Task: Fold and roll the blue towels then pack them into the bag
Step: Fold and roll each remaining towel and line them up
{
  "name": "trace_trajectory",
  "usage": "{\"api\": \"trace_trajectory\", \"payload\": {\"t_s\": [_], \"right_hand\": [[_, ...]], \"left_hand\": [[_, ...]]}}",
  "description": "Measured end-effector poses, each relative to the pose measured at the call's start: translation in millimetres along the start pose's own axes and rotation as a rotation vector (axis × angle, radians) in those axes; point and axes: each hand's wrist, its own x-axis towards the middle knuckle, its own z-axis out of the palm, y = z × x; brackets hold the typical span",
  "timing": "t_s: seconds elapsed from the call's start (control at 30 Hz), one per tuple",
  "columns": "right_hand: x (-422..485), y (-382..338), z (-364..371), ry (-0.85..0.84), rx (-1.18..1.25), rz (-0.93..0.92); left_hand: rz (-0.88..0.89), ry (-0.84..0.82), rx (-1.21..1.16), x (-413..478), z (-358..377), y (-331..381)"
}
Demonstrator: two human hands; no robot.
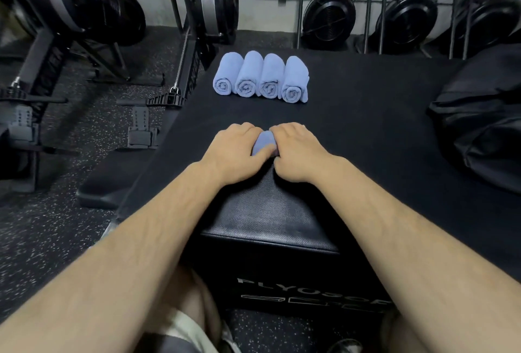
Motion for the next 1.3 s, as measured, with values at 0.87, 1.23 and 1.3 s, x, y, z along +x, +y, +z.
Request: {"api": "trace_trajectory", "payload": {"t_s": [0.87, 1.23, 1.3], "right_hand": [[-159.3, -60.8, -24.3, 0.004, 0.066, 0.169], [-175.8, -65.7, -46.6, 0.35, -0.332, 0.116], [-175.2, -65.0, -51.0, 0.343, -0.296, 0.085]], "left_hand": [[0.345, -0.078, 0.354, -116.0, -58.4, 71.3], [0.319, -0.054, 0.294, -126.3, -99.6, 84.8], [0.324, -0.072, 0.339, -124.4, -104.7, 81.3]]}}
